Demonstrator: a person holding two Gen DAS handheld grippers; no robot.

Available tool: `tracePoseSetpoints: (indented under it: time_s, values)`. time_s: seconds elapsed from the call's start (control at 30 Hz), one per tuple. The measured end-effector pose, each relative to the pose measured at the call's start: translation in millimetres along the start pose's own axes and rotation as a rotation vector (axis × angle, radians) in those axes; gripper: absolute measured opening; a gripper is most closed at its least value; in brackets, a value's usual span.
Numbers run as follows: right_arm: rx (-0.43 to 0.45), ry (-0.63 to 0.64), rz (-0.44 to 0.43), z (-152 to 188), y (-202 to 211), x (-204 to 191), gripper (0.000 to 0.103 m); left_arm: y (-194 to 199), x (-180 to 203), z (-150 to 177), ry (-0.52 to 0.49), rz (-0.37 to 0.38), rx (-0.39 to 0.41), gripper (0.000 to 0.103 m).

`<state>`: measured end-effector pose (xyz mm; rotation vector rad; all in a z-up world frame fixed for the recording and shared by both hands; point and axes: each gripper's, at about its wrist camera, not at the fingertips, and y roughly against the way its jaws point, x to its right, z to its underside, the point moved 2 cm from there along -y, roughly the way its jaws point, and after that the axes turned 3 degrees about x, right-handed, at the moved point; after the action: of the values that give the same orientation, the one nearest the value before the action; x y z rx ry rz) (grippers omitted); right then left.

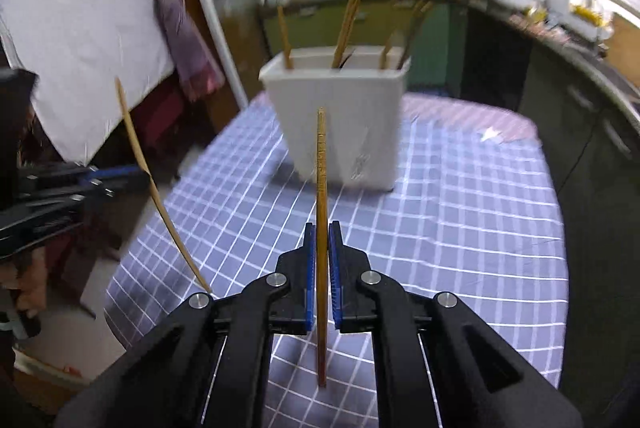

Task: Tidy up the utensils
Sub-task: 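Grasp and lift the last chopstick with the right tool while the left holds its chopstick raised, then carry both held chopsticks upright over the white holder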

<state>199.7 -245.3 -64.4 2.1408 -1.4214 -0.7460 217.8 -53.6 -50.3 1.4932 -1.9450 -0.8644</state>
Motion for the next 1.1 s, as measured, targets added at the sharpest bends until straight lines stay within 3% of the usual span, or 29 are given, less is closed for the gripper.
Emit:
tracePoseSetpoints:
  time_s: [0.43, 0.9, 1.1]
  values:
    - [0.139, -0.044, 0.019, 29.7, 65.8, 6.6, 0.007, 11.1, 4.5, 3.2, -0.012, 0.021, 0.018, 0.007]
    - [0.145, -0.053, -0.003, 31.0, 70.7, 7.6, 0.007, 28.2, 12.3, -15.2, -0.033, 0.018, 0.061, 0.007]
    - [0.144, -0.063, -0.011, 30.4, 69.5, 14.5, 0.007, 43.6, 19.1, -35.4, -0.04, 0.004, 0.119, 0.007]
